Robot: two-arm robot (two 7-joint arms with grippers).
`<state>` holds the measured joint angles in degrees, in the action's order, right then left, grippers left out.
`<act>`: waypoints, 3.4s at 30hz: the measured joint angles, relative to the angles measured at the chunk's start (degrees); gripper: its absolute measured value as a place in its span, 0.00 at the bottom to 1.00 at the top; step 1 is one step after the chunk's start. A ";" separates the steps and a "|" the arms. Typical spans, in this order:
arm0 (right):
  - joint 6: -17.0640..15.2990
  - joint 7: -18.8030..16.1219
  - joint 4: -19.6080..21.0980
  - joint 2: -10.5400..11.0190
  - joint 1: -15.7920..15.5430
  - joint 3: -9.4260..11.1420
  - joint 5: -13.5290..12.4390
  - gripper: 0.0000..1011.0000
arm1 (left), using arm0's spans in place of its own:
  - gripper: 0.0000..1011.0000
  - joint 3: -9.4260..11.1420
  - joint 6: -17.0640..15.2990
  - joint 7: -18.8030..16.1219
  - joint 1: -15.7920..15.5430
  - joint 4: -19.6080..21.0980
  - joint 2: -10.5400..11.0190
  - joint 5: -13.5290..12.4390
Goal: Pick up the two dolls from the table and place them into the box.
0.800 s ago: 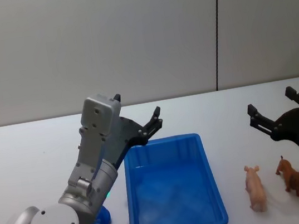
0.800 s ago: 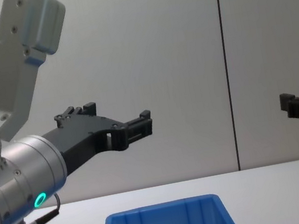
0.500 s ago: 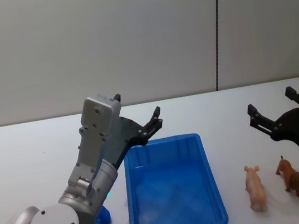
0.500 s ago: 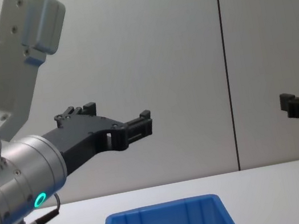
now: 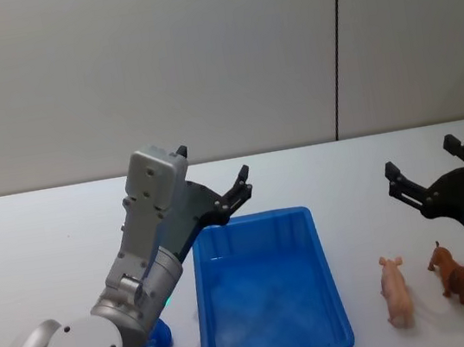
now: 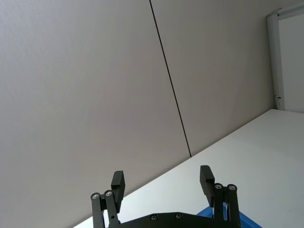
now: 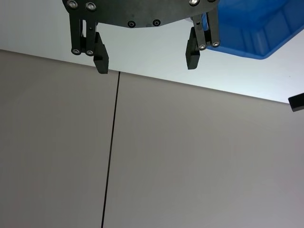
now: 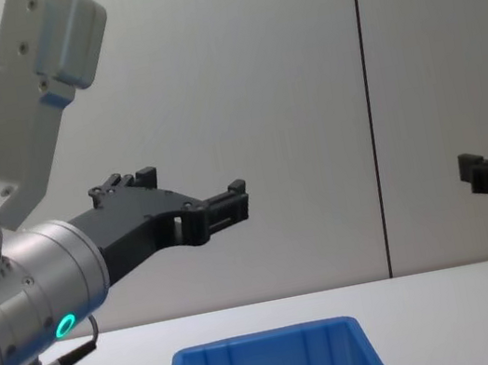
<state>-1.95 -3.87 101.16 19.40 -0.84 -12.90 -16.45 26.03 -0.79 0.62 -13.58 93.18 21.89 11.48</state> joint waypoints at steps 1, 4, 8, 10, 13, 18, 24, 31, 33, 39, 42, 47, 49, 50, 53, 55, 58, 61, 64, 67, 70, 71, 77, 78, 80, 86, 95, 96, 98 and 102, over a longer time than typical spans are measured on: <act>0.00 -0.08 -0.10 0.10 -0.02 0.08 0.03 0.99 | 0.99 0.00 0.00 0.00 0.00 0.00 0.00 0.00; -0.08 -0.43 -0.51 0.54 -0.10 0.39 0.11 0.99 | 0.99 0.00 0.00 0.00 0.00 0.00 0.00 0.00; -0.40 -1.15 -1.36 1.52 -0.38 1.03 0.14 0.99 | 0.99 0.00 0.00 0.00 0.00 0.00 0.00 0.00; -0.70 -1.73 -2.00 2.15 -0.56 1.44 0.11 0.99 | 0.99 0.00 0.00 0.00 0.00 0.00 0.00 0.00; -0.99 -2.30 -2.68 2.86 -0.79 1.91 0.00 0.99 | 0.99 0.00 0.00 0.00 0.00 0.00 0.00 0.00; -1.91 -4.11 -4.51 4.59 -1.32 3.04 -0.41 0.99 | 0.99 0.00 0.00 0.00 0.00 0.00 0.00 0.00; -3.39 -6.38 -6.17 6.21 -1.83 4.00 -0.68 0.99 | 0.99 0.00 0.00 0.00 0.00 0.00 0.00 0.00; -5.02 -9.48 -7.52 7.89 -2.43 4.94 -1.21 0.99 | 0.99 0.00 0.00 0.00 0.00 0.00 0.00 0.00; -5.59 -10.61 -7.87 8.34 -2.61 5.14 -1.47 0.99 | 0.99 0.00 0.00 0.00 0.00 0.00 0.00 0.00; -7.20 -13.15 -8.96 9.07 -2.56 5.44 -1.90 0.99 | 0.99 0.00 0.00 0.00 0.00 0.00 0.00 0.00; -8.04 -14.19 -9.73 9.15 -2.16 5.45 -1.91 0.99 | 0.99 0.00 0.00 0.00 0.00 0.00 0.00 0.00; -9.25 -15.68 -11.21 9.07 -1.31 5.19 -1.50 0.99 | 0.99 0.00 0.00 0.00 0.00 0.00 0.00 0.00; -9.70 -16.36 -11.98 8.94 -0.81 4.98 -1.14 0.99 | 0.99 0.00 0.00 0.00 0.00 0.00 0.00 0.00; -9.79 -16.56 -12.29 8.87 -0.60 4.90 -1.04 0.99 | 0.99 0.00 0.00 0.00 0.00 0.00 0.00 0.00; -10.18 -17.36 -13.15 8.67 0.04 4.65 -0.61 0.99 | 0.99 0.00 0.00 0.00 0.00 0.00 0.00 0.00; -10.70 -17.84 -13.90 8.51 0.38 4.40 -0.18 0.99 | 0.99 0.00 0.00 0.00 0.00 0.00 0.00 0.00; -10.98 -18.46 -14.41 8.41 0.82 4.26 0.17 0.99 | 0.99 0.00 0.00 0.00 0.00 0.00 0.01 0.00; -11.33 -19.28 -15.10 8.23 1.30 3.98 0.61 0.99 | 0.99 0.00 0.00 0.00 0.00 0.00 0.01 0.00; -11.66 -20.05 -15.68 8.08 1.74 3.74 1.06 0.99 | 0.99 0.00 0.00 0.00 0.00 -0.01 0.01 0.00; -12.11 -20.77 -16.42 7.88 2.32 3.46 1.62 0.99 | 0.99 0.00 -0.01 0.00 0.00 0.00 0.00 0.00; -12.35 -21.13 -16.87 7.76 2.69 3.33 1.90 0.99 | 0.99 0.00 0.00 0.00 0.00 0.00 0.00 0.00; -12.43 -21.25 -16.99 7.74 2.79 3.29 1.96 0.99 | 0.99 0.00 0.00 0.00 0.00 0.00 0.00 0.00; -12.94 -21.86 -17.83 7.55 3.52 3.08 2.24 0.83 | 0.99 0.00 0.00 0.00 0.00 0.00 0.00 0.00; -13.03 -21.92 -17.94 7.52 3.66 3.06 2.24 0.81 | 0.99 0.00 0.00 0.00 0.00 0.00 0.00 0.00; -13.09 -21.96 -18.04 7.50 3.78 3.05 2.24 0.76 | 0.99 0.00 0.00 0.00 0.00 -0.01 0.01 0.00; -12.94 -21.97 -18.15 7.47 4.14 3.04 2.24 0.58 | 0.99 0.00 0.00 0.00 0.00 0.00 0.00 0.00; -11.09 -21.36 -16.95 7.47 4.41 3.05 2.37 0.36 | 0.99 0.00 -0.01 0.00 0.00 0.00 0.00 0.00; -10.94 -21.34 -16.81 7.46 4.46 3.05 2.38 0.36 | 0.99 0.00 -0.01 0.00 0.00 0.00 0.00 0.00; -10.26 -21.27 -16.42 7.38 4.67 3.05 2.44 0.36 | 0.99 0.00 0.00 0.00 0.00 0.00 0.00 0.00; -9.08 -21.27 -15.89 7.06 5.38 2.97 2.57 0.36 | 0.99 0.00 0.00 0.00 0.00 0.00 0.00 0.00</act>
<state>-11.03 -25.14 85.27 26.46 4.54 -9.93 -13.88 26.02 -0.80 0.63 -13.59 93.18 21.89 11.48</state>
